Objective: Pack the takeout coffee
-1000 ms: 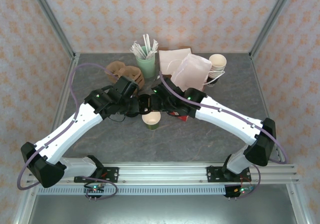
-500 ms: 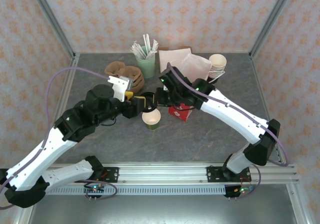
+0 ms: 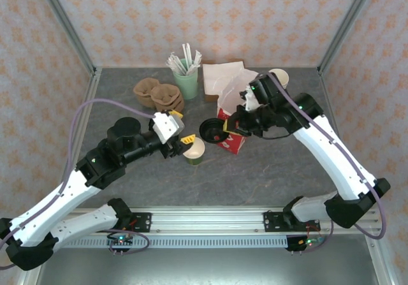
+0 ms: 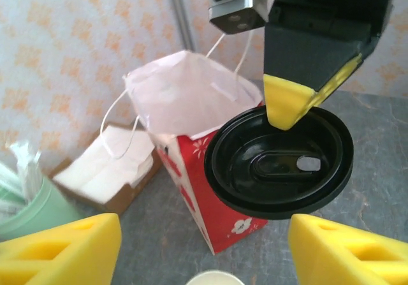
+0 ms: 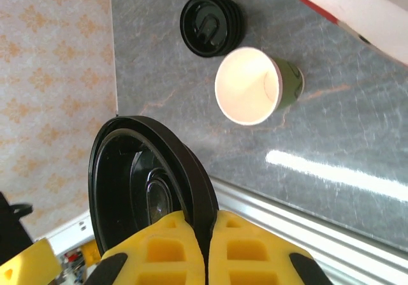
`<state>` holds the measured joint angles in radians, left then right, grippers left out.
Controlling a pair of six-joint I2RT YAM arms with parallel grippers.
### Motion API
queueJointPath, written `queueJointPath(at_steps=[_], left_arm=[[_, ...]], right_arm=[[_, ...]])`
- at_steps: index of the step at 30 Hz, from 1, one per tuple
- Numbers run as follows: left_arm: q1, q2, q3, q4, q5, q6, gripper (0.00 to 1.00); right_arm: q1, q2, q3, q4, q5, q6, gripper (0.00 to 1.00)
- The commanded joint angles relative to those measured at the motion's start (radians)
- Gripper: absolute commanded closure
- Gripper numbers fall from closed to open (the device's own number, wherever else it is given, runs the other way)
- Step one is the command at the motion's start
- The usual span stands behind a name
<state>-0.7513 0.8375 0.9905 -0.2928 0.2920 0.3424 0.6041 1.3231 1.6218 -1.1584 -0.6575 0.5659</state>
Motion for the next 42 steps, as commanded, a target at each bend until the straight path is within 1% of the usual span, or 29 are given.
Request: queueJointPath(at_steps=[1,3,6,9,13,17,21,25,28,31,36,42], left_arm=[[-0.006,-0.002,-0.031,0.129,0.087,0.147,0.17],[-0.006,0.013,-0.022,0.101,0.124,0.229,0.15],[-0.006,0.032,0.019,0.003,0.229,0.342,0.14],[-0.006,0.053,0.033,-0.017,0.236,0.374,0.13],[-0.008,0.07,0.06,-0.036,0.252,0.371,0.19],[-0.014,0.083,0.088,-0.055,0.268,0.366,0.33],[-0.017,0.099,0.107,-0.095,0.279,0.379,0.4],[-0.017,0.097,0.09,-0.092,0.276,0.381,0.41],[-0.02,0.096,0.091,-0.086,0.299,0.37,0.45],[-0.026,0.1,0.101,-0.101,0.306,0.374,0.48],[-0.046,0.106,0.117,-0.149,0.297,0.387,0.54],[-0.053,0.102,0.139,-0.241,0.29,0.416,0.55]], right_arm=[[-0.039,-0.026,0.009,-0.116,-0.14,-0.03,1.0],[-0.052,-0.038,-0.001,-0.115,-0.183,-0.03,1.0],[-0.063,-0.047,-0.009,-0.114,-0.226,-0.037,1.0],[-0.066,-0.051,-0.02,-0.111,-0.249,-0.04,1.0],[-0.065,-0.048,-0.044,-0.098,-0.272,-0.04,1.0],[-0.066,-0.045,-0.06,-0.087,-0.289,-0.04,1.0],[-0.065,-0.04,-0.067,-0.073,-0.31,-0.039,1.0],[-0.065,-0.037,-0.074,-0.055,-0.328,-0.031,1.0],[-0.065,-0.032,-0.074,-0.05,-0.339,-0.026,1.0],[-0.066,-0.029,-0.079,-0.051,-0.346,-0.029,1.0],[-0.066,-0.027,-0.094,-0.049,-0.364,-0.027,1.0],[-0.067,-0.013,-0.108,-0.055,-0.389,-0.031,1.0]])
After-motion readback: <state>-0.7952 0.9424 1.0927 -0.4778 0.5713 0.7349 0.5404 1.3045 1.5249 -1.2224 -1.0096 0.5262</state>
